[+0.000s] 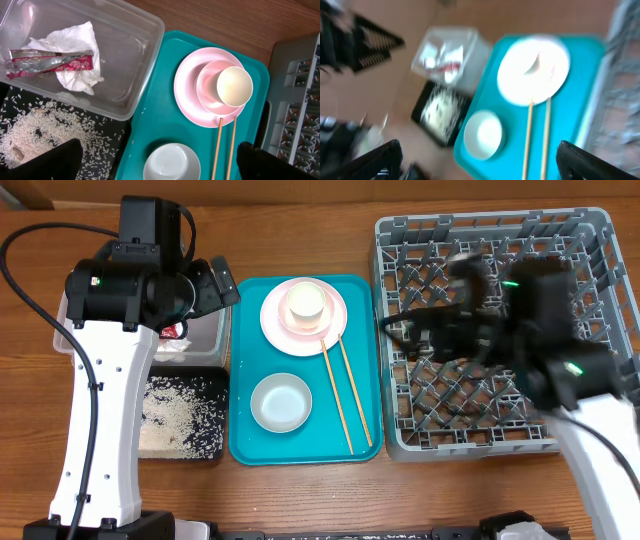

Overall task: Sort waste into correct bins and load items into the dishwasher
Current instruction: 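Reach the right gripper to a wooden chopstick on the teal tray and grasp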

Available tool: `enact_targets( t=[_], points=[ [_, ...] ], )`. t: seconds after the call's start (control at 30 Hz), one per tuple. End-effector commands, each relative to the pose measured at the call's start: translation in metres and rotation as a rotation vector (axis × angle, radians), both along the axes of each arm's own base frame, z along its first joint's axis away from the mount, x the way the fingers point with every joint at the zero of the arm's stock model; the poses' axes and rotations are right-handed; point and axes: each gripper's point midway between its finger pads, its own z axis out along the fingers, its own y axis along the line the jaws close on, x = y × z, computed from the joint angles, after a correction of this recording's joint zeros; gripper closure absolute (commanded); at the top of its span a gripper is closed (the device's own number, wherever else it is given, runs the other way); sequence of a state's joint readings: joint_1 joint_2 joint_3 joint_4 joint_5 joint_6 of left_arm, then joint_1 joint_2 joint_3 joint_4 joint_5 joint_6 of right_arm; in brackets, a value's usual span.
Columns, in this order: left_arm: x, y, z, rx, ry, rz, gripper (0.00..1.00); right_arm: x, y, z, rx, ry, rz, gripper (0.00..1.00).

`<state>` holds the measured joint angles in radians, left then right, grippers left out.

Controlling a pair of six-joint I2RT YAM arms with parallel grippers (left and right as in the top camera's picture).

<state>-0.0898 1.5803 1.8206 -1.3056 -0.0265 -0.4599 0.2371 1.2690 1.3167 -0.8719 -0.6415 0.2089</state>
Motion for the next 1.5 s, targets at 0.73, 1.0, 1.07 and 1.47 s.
enact_targets(
  t=[0.73,1.0,1.07,1.47],
  points=[
    [0.001,0.001,0.001,0.008,-0.003,-0.012,0.0,0.009,0.07,-0.191,-0.49,0.315,0.044,0.59],
    [0.001,0.001,0.001,0.008,-0.003,-0.012,0.0,0.007,0.097,-0.192,-0.718,0.048,0.012,0.6],
    [0.001,0.001,0.001,0.008,-0.003,-0.012,0.0,0.005,0.105,-0.193,-0.731,0.019,0.02,0.61],
    [0.001,0.001,0.001,0.008,-0.003,-0.012,0.0,0.012,0.115,-0.198,-0.719,-0.014,0.01,0.69]
  ],
)
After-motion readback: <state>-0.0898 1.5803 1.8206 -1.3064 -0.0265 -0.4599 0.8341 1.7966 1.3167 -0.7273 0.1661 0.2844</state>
